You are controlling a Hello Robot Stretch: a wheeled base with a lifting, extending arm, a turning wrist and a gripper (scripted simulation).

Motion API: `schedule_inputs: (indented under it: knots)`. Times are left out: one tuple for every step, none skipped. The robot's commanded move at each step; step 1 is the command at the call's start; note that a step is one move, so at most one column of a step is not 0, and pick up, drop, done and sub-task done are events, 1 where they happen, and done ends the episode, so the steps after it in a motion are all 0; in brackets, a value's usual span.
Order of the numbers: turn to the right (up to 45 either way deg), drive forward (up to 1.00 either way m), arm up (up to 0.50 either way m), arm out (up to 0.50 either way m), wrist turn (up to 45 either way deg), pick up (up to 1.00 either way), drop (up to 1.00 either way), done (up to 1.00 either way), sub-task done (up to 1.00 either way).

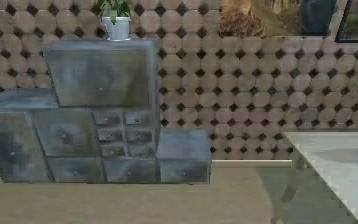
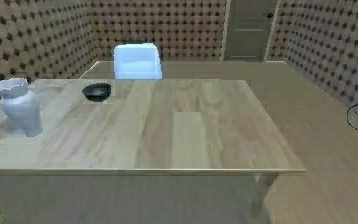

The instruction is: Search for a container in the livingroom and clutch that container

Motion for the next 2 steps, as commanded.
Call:
schedule_inputs:
  knots:
    - [-36.0, 0.0, 0.0, 0.0, 0.0, 0.0, 0.0, 0.0, 0.0]
    - [-45.0, 0.0, 0.0, 0.0, 0.0, 0.0, 0.0, 0.0, 0.0]
